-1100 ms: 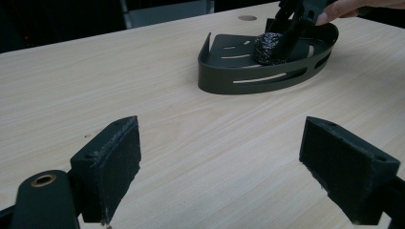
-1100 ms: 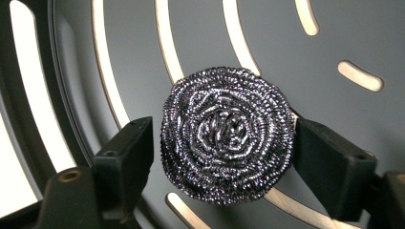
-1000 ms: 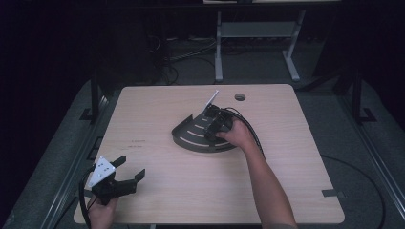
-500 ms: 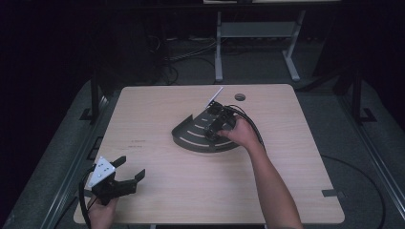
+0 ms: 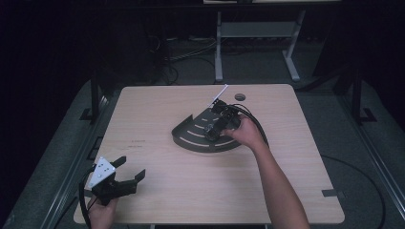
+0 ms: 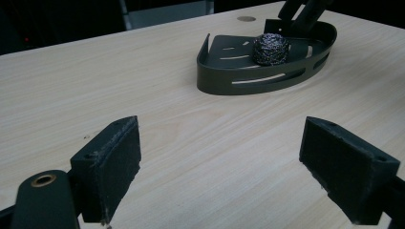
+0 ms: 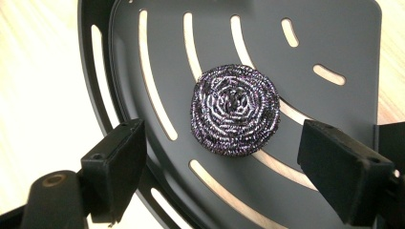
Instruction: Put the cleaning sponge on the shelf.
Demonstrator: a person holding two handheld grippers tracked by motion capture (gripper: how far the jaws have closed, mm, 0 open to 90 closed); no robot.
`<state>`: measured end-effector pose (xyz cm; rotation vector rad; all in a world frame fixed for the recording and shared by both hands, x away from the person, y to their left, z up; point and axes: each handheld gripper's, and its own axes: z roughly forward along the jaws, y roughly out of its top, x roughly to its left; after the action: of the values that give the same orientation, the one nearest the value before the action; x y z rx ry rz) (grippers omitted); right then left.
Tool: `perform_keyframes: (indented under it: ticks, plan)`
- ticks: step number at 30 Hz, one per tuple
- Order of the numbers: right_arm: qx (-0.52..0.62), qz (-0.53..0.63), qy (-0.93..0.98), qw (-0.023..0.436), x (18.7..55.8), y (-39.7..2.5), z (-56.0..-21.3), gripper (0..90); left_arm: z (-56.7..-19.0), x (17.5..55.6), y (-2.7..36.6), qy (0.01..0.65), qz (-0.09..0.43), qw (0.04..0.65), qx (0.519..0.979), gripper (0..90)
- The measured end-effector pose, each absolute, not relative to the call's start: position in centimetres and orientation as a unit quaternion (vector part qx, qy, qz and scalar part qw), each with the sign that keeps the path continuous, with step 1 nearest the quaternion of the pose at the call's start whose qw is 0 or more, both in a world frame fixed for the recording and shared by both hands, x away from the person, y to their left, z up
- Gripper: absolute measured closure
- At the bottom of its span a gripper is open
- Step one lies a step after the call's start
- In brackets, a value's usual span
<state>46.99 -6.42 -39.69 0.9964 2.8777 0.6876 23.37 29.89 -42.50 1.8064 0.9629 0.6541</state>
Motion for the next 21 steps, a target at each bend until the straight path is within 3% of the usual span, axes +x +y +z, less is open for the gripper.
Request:
perform_keyframes:
  ticks: [21]
  plan:
    - [0.320, 0.235, 0.918, 0.015, 45.7, -8.4, -38.0, 16.7, -42.5, 23.4, 29.9, 0.394, 0.267, 0.475, 0.740, 13.3]
